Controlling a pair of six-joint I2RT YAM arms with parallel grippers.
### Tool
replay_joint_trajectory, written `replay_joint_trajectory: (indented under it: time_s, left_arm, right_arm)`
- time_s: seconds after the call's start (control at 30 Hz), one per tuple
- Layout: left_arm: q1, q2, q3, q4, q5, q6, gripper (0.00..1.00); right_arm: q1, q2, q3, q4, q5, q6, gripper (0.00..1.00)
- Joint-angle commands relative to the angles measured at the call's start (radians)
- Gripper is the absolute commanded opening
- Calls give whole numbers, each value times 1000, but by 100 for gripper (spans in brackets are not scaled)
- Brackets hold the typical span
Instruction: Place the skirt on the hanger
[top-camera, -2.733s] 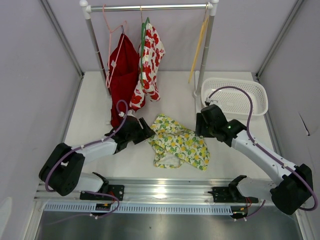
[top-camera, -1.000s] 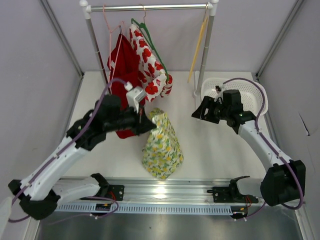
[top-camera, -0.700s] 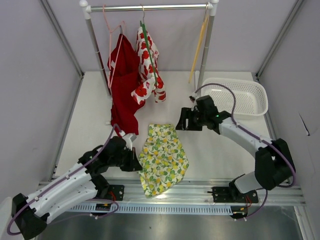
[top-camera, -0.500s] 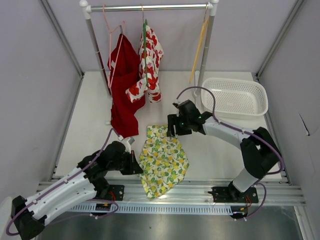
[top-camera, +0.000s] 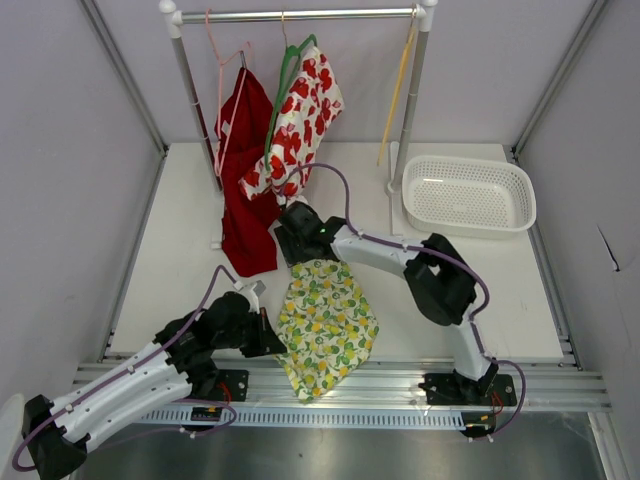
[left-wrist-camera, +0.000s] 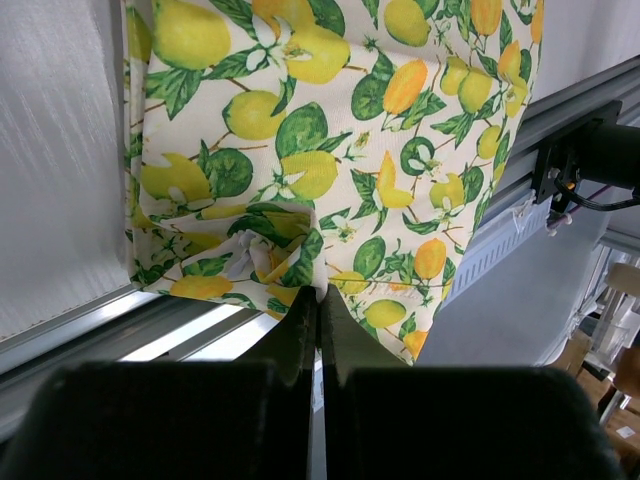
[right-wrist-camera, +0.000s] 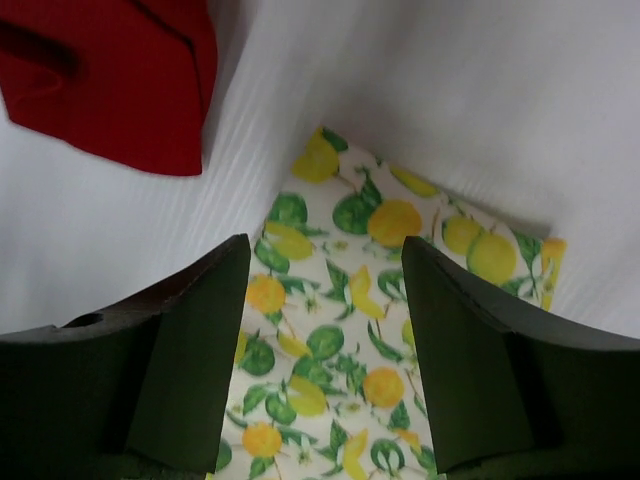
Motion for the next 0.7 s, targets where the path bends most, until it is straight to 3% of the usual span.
replay_joint_trajectory:
  time_s: [0.0,0.2,0.3,0.33,0.43,0.53,0.67]
  left_arm:
    - [-7,-6,-1,13,5,-13,0]
    - [-7,-7,1,21,7,-6,0]
    - [-7,-12,4,18,2,-8,0]
    - [-7,-12,4,15,-1,-6,0]
    - [-7,-6,36,11,-16,7,0]
    - [-7,30,119,-17,-53,42,0]
    - [-6,91,349,-100,-153,119,0]
  right_arm:
    - [17,93,139,-75,116,-40,68]
    - [20,215,231,-137,167,-64,66]
    - [19,222,222,-135,167,-64,52]
    - [19,216,218,-134,174,-63,34]
    - [19,163,189,-134,199,-54,11]
    - [17,80,176,-166,250,-52,0]
    - [11,-69,161,-215,325,-43,0]
